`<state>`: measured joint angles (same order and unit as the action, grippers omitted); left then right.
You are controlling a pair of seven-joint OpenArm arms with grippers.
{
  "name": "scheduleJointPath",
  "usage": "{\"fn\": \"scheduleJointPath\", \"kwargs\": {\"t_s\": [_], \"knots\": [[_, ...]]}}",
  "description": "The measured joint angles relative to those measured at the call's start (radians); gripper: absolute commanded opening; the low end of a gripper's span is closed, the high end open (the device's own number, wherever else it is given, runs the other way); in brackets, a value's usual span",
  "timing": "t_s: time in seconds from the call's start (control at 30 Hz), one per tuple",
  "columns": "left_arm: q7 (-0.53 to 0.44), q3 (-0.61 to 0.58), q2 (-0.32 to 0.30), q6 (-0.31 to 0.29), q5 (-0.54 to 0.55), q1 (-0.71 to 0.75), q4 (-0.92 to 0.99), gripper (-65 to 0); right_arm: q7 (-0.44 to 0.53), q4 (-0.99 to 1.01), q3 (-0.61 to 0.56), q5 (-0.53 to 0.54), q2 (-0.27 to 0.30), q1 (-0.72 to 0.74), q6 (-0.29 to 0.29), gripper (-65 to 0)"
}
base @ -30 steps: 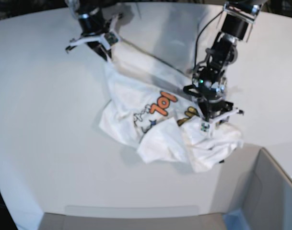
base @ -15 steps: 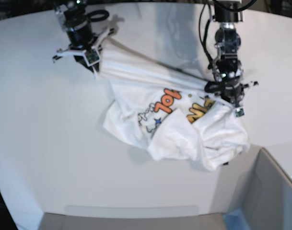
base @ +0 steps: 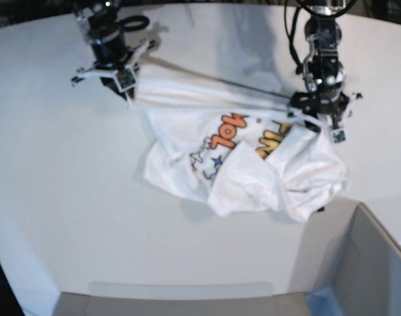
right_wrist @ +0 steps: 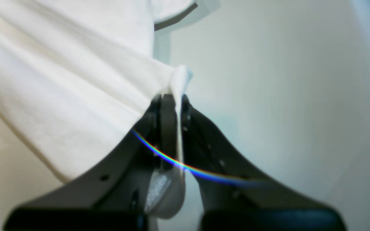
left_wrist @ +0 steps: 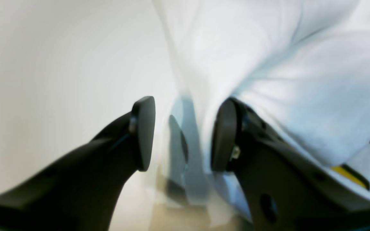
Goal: Layout the t-shirt on the table in an organized manner, then fold the t-shirt properly
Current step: 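Grasp the shirt with the left gripper and stretch it from the right gripper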
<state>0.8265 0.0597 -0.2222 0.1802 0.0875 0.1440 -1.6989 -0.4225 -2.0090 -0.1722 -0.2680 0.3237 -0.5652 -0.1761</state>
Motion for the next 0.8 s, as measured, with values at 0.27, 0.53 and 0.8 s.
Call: {"fn": "scheduleJointPath", "kwargs": {"t_s": [0.27,0.53,0.8], "knots": [[0.141,-0.211,-0.144,0.006,-0.007,-0.005,-0.064,-38.0,-0.006,0.041,0.002,-0.01,0.0,0.016,-0.005,-65.0],[0.14,-0.169,-0.134,0.117,0.005,0.037,-0.083,-38.0,-0.003,0.041,0.005,-0.014,0.0,0.017,-0.003,-65.0],[-0.115,-0.073,-0.072,0.107,0.003,0.141,-0.189,-36.9,-0.01,0.07,0.003,-0.008,0.0,0.028,-0.002,-65.0]]}}
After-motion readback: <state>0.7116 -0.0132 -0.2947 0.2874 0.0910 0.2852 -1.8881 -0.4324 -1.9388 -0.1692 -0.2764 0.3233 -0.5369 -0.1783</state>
